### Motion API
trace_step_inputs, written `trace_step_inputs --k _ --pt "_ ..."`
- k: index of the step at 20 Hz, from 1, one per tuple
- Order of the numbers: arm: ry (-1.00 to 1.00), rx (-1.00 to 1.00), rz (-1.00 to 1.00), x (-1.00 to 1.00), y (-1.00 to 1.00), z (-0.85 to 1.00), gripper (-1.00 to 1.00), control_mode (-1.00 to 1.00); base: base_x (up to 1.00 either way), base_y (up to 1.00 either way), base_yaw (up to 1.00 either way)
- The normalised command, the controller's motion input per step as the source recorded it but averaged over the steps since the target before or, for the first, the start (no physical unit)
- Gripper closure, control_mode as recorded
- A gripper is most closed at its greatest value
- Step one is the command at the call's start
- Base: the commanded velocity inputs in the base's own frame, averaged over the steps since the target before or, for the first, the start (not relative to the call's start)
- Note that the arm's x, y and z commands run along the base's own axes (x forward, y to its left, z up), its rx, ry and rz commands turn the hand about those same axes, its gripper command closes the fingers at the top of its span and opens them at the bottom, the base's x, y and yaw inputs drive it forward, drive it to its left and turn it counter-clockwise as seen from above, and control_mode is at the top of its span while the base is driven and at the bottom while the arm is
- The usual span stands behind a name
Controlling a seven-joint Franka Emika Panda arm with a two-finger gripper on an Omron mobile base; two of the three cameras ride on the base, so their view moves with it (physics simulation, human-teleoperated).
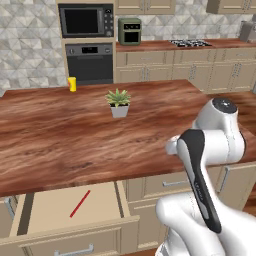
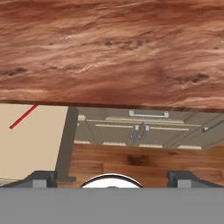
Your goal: Pick up the straw from the left drawer and put it inside the smoothie cup.
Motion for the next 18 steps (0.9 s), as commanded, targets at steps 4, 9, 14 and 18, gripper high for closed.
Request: trace_step_inputs --k 4,9,14,18 --pt "0.06 0.00 0.00 0.13 0.00 0.10 -1.00 -1.00 0.00 0.00 0.00" --pt "0.00 0.00 0.00 0.00 0.00 0.00 -1.00 -1.00 0.00 0.00 0.00" --pt "0.00 0.00 0.00 0.00 0.00 0.00 -1.00 1.00 0.00 0.00 0.00" --pt "0.00 0.00 0.00 0.00 0.00 0.00 -1.00 1.00 -0.16 0.00 0.00"
